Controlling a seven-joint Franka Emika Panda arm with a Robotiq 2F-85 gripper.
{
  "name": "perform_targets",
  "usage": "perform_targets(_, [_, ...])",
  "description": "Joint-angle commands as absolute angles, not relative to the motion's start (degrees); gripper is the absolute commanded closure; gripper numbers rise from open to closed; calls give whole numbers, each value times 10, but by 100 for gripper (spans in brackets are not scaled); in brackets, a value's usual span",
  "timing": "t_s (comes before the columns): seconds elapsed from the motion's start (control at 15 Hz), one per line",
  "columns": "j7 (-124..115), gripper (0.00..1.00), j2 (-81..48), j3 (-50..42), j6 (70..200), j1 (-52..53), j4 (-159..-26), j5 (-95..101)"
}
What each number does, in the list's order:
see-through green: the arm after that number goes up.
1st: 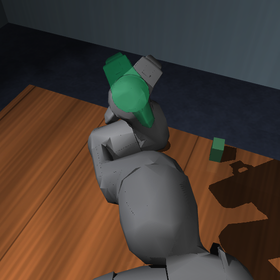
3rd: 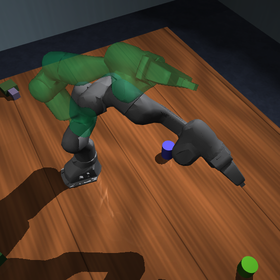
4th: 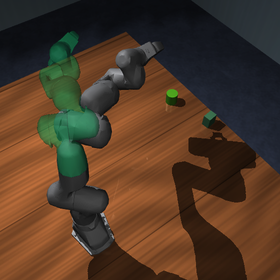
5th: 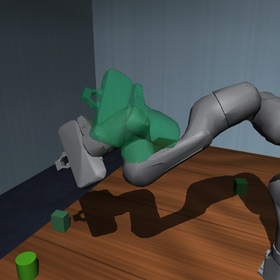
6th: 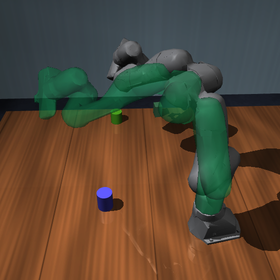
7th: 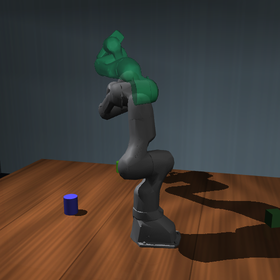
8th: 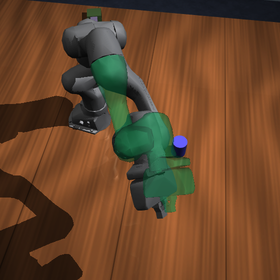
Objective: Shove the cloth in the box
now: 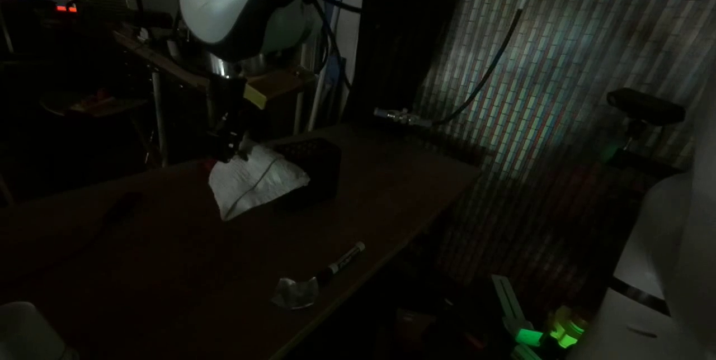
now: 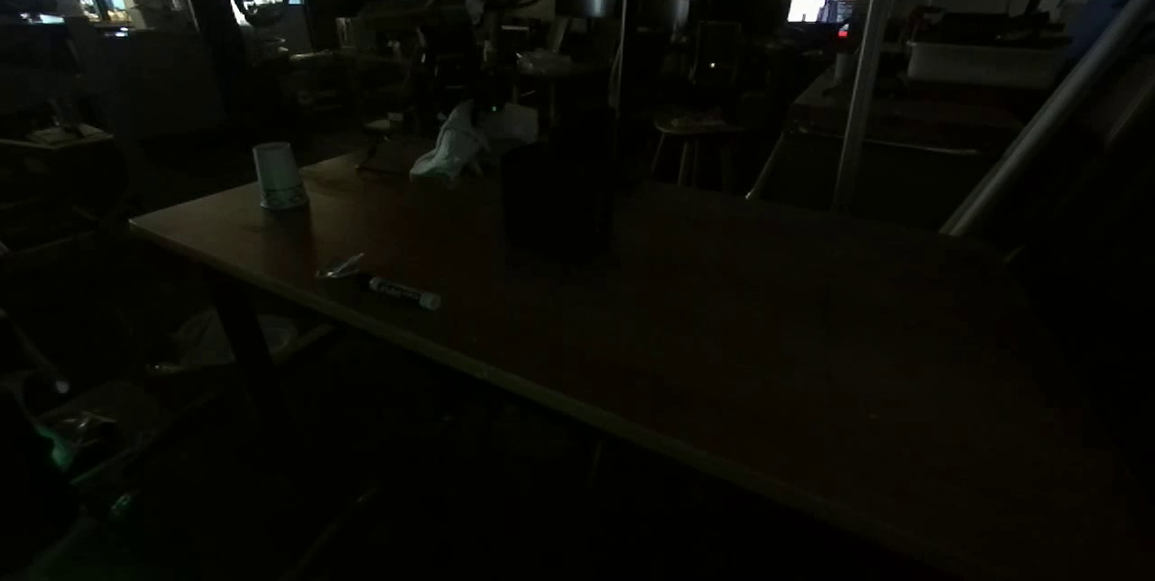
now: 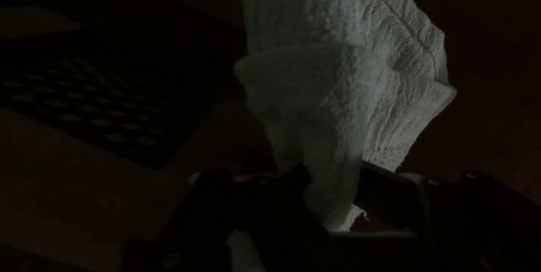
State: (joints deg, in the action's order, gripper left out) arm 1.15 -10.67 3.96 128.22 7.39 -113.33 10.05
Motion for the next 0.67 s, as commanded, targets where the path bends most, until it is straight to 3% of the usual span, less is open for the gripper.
perform_targets(0.0, [10,96,-48,22,1263,48,-1145,110])
perform_targets(0.6, [14,96,-97,-20,1239,2,-1056,237])
